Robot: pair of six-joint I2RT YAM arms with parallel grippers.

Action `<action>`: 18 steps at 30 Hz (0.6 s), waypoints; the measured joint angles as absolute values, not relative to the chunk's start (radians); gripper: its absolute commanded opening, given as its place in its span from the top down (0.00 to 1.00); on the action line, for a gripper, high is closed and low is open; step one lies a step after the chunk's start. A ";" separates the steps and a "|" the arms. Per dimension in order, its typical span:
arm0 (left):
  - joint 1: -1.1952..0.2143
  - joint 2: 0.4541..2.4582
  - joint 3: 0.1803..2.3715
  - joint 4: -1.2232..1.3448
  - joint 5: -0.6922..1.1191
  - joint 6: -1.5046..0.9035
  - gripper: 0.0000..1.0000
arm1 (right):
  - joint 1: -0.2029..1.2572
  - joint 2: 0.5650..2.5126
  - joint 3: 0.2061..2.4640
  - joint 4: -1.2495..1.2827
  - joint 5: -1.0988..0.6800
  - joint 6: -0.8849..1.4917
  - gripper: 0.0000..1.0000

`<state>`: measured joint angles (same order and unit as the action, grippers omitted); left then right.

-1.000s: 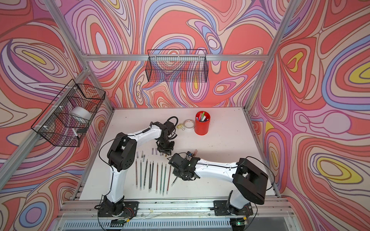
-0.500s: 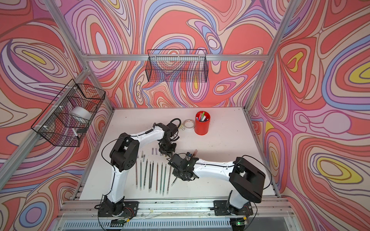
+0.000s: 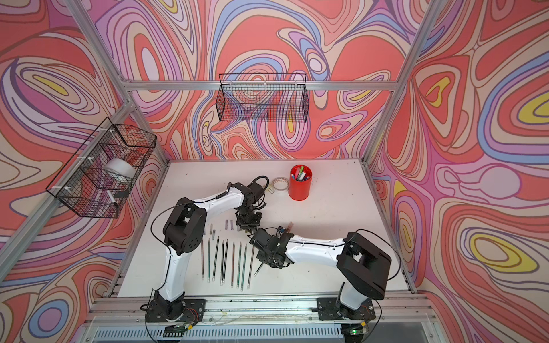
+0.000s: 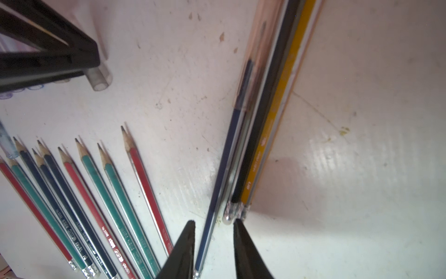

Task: Remove the protective cover of the pencils
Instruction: Place the protective sleeve at the center of the board.

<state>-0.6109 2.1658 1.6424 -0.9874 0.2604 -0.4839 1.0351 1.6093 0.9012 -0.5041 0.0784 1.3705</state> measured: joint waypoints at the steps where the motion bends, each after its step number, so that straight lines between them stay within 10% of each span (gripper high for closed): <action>1: -0.611 2.166 1.642 -0.987 0.260 -0.484 0.74 | 1.035 1.613 0.904 -0.509 0.078 1.370 0.70; 18: -0.611 2.155 1.642 -0.983 0.251 -0.482 0.65 | 1.035 1.684 0.963 -0.517 0.062 1.367 0.71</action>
<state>-0.6109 2.1551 1.6421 -0.9833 0.2512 -0.4824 1.0351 1.6840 0.9630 -0.5175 0.0620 1.3670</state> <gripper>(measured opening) 0.333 0.295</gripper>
